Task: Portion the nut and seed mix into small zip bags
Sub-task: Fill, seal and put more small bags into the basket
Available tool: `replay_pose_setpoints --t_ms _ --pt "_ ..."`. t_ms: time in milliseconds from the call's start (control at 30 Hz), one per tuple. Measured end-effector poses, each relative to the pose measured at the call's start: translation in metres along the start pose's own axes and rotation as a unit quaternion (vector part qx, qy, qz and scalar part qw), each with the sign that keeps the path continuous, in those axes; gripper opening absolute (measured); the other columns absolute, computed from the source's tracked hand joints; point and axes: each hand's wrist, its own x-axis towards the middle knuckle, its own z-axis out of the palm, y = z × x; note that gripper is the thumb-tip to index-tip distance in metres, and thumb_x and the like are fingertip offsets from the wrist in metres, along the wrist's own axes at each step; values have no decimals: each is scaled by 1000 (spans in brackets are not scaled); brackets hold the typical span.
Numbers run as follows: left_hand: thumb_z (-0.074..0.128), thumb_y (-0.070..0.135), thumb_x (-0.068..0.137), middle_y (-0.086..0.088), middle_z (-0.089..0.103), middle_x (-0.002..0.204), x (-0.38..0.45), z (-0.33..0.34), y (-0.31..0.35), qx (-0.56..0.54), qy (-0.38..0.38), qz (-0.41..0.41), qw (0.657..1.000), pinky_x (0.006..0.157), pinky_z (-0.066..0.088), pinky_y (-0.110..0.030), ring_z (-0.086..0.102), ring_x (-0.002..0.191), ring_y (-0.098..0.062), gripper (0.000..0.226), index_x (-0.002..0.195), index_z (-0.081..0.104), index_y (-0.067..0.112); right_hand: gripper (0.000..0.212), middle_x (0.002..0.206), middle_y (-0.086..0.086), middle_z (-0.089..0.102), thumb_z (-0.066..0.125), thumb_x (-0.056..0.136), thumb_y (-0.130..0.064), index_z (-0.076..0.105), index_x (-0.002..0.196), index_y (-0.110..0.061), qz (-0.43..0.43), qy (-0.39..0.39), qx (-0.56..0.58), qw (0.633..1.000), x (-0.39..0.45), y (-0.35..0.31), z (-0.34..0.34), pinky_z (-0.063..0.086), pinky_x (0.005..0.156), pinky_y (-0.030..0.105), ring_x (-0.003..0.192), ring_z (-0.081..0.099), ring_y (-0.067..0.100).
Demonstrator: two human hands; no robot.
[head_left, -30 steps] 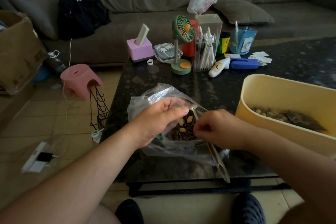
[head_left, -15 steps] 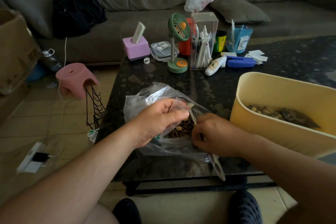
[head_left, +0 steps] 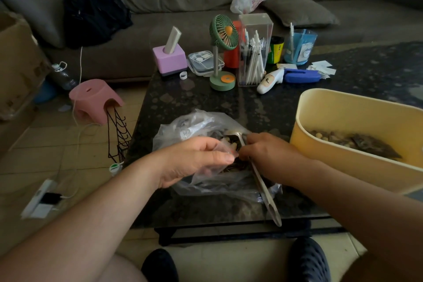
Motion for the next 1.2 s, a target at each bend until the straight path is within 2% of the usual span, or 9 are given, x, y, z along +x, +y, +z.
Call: replay_pose_setpoints --t_ms 67,200,367,433,567,733,900,1067,1200 --pt "84 51 74 12 78 112 2 4 -2 -14 35 -3 999 109 54 -42 71 112 -12 45 114 79 30 37 112 2 58 69 91 -12 70 124 -30 -4 22 13 1000 0 0 -4 57 76 45 95 63 27" --pt "83 51 73 1 80 112 12 10 -3 -91 145 38 984 111 52 -52 72 116 -23 37 103 80 30 49 124 2 56 71 94 -13 54 140 -21 44 100 57 992 -1 -7 -30 57 79 37 98 62 20" --pt "77 59 67 2 81 107 15 14 2 -105 206 39 972 107 54 -52 72 112 -21 44 99 80 30 23 108 4 62 47 109 -25 59 125 -14 80 213 121 966 -8 -27 -52 53 68 41 82 63 25" --pt "73 64 64 6 80 106 14 15 2 -71 210 26 975 105 55 -50 71 112 -19 48 100 79 33 23 99 -2 60 41 109 -29 58 118 -17 90 186 101 973 -11 -30 -53 52 66 39 77 61 20" --pt "69 48 90 9 70 114 17 15 -2 10 182 -32 983 99 50 -41 62 111 -13 22 109 70 37 9 89 -5 54 47 109 -26 53 108 -19 107 116 54 986 -15 -24 -44 53 64 38 70 56 15" --pt "68 47 97 9 61 109 22 14 -3 -16 178 -97 979 77 43 -32 53 96 -8 38 130 62 31 10 86 -8 53 48 109 -25 51 99 -24 97 93 62 989 -19 -22 -40 54 65 39 70 56 13" --pt "72 47 93 0 74 107 31 17 -4 -84 202 -98 971 97 57 -46 67 99 -22 27 110 75 26 21 79 -13 54 41 109 -30 46 89 -29 124 111 172 971 -15 -25 -26 44 65 28 69 56 5" --pt "73 41 94 -4 76 118 38 20 -5 -152 191 -97 965 91 62 -47 70 108 -27 29 117 74 24 21 78 -16 48 40 109 -29 43 89 -32 103 125 171 972 -16 -29 -23 36 61 20 65 50 2" --pt "74 36 94 -7 79 114 40 20 -4 -194 193 -95 957 96 61 -50 71 111 -29 26 115 77 21 15 77 -15 46 42 108 -30 41 93 -32 92 149 122 977 -22 -17 -27 43 61 34 64 49 9"
